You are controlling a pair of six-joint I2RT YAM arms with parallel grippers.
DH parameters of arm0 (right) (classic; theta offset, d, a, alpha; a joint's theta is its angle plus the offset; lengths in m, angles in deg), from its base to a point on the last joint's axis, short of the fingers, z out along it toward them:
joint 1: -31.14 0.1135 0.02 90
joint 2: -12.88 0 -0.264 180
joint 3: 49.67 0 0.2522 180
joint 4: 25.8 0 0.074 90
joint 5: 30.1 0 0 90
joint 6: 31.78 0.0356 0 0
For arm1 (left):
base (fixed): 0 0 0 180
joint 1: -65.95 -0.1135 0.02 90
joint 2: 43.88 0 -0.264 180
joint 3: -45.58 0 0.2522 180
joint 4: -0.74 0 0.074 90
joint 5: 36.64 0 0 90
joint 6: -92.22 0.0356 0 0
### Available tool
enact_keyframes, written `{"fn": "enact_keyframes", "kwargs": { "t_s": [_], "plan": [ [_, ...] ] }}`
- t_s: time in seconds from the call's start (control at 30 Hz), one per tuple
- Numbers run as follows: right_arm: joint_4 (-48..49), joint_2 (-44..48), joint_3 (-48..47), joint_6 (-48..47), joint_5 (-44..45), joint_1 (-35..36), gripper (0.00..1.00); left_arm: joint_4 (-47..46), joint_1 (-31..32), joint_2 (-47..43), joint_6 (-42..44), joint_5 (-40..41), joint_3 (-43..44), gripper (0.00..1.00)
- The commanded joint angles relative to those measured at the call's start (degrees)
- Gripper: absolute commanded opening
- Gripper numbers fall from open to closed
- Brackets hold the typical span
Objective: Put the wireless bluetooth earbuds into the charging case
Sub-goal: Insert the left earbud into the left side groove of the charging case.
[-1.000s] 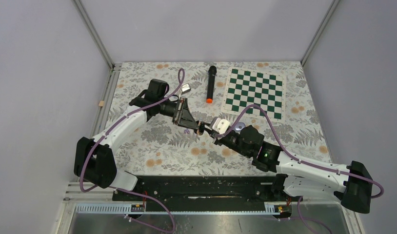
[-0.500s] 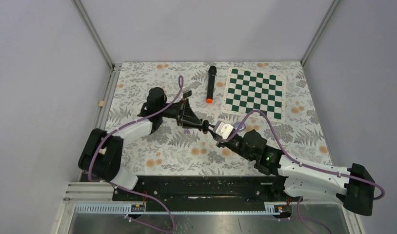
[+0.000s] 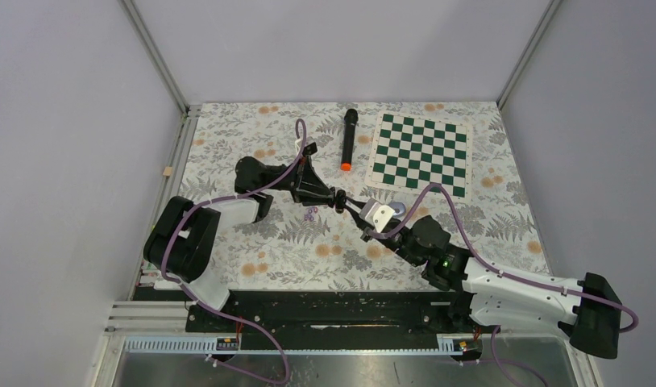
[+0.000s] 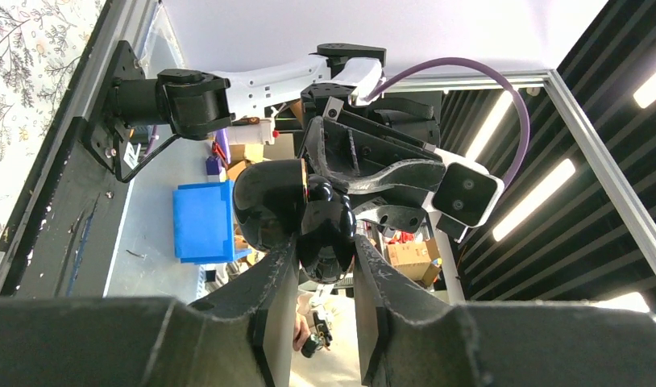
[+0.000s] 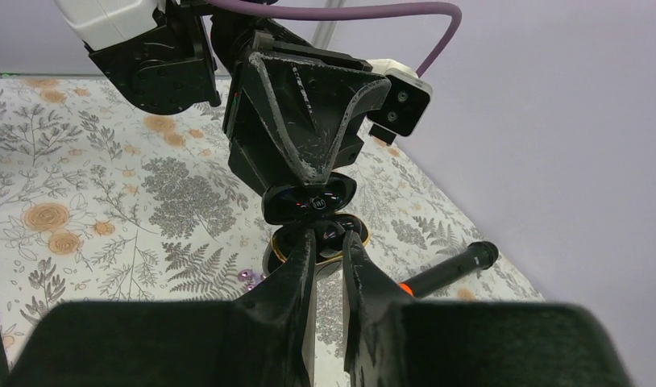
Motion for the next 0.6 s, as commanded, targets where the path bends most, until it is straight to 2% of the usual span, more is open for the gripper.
{"fn": "enact_keyframes", "kwargs": {
  "t_s": [0.0,0.2,0.23,0.37,0.57],
  "plan": [
    [-2.7,0.2,-0.1,-3.5,-1.5,0.3,0.0,-7.8,0.5,-0.9,-3.1,0.7,3.0,0.0],
    [-6.5,0.9,-1.5,-5.9,-5.5,0.3,0.0,-7.8,0.5,0.1,-2.9,0.7,2.3,0.0],
    [-7.1,0.9,-1.7,-5.9,-5.8,0.3,0.02,-7.8,0.5,0.2,-2.8,0.8,2.2,0.0],
    [-8.7,1.5,-2.4,-5.8,-6.0,0.3,0.23,-7.7,0.5,0.7,-2.8,0.6,1.9,0.0],
    [-9.7,2.3,-2.6,-5.4,-5.5,0.3,0.32,-7.7,0.5,1.7,-2.4,0.7,1.8,0.0]
  ]
}}
